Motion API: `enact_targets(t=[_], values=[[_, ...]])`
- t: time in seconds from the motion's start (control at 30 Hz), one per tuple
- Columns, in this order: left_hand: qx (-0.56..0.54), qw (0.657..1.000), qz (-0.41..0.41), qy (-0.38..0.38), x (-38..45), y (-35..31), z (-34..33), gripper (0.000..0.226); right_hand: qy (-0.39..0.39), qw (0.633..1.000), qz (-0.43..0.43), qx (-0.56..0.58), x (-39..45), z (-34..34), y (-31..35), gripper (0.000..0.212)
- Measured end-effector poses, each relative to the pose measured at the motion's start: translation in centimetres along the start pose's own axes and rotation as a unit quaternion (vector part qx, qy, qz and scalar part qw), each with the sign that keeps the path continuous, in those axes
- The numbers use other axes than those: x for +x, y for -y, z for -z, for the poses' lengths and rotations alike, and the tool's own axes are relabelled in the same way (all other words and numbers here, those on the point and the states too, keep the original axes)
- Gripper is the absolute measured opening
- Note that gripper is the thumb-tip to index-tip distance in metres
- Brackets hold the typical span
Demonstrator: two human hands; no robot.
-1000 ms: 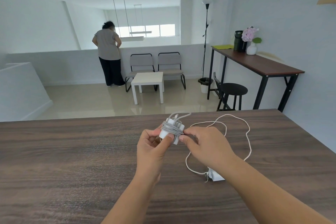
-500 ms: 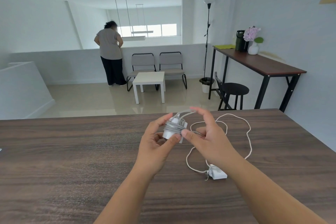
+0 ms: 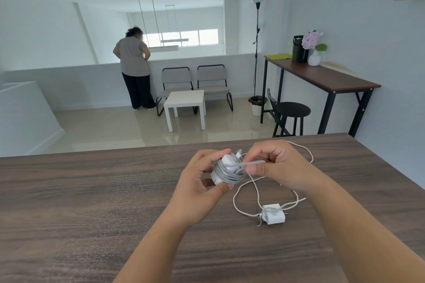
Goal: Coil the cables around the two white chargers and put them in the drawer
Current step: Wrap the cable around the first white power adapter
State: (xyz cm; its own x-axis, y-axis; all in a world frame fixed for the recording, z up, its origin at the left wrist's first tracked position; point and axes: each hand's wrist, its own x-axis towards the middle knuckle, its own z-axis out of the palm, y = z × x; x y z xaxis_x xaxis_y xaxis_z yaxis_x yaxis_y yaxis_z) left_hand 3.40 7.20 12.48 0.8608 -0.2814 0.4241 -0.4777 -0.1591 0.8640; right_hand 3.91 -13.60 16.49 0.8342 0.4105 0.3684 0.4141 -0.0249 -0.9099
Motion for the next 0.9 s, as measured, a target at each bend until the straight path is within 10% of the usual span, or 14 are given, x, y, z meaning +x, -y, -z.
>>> enact_targets(t=[0.37, 0.9], values=[[-0.005, 1.0, -0.017, 0.002, -0.5, 0.0, -0.7, 0.055, -0.217, 0.97, -0.103, 0.013, 1.1, -1.2, -1.4, 0.047], [-0.183, 0.976, 0.04, -0.11, -0.2, 2.0, -2.8, 0.055, -0.143, 0.937, -0.295, 0.119, 0.5, -3.4, -3.4, 0.033]])
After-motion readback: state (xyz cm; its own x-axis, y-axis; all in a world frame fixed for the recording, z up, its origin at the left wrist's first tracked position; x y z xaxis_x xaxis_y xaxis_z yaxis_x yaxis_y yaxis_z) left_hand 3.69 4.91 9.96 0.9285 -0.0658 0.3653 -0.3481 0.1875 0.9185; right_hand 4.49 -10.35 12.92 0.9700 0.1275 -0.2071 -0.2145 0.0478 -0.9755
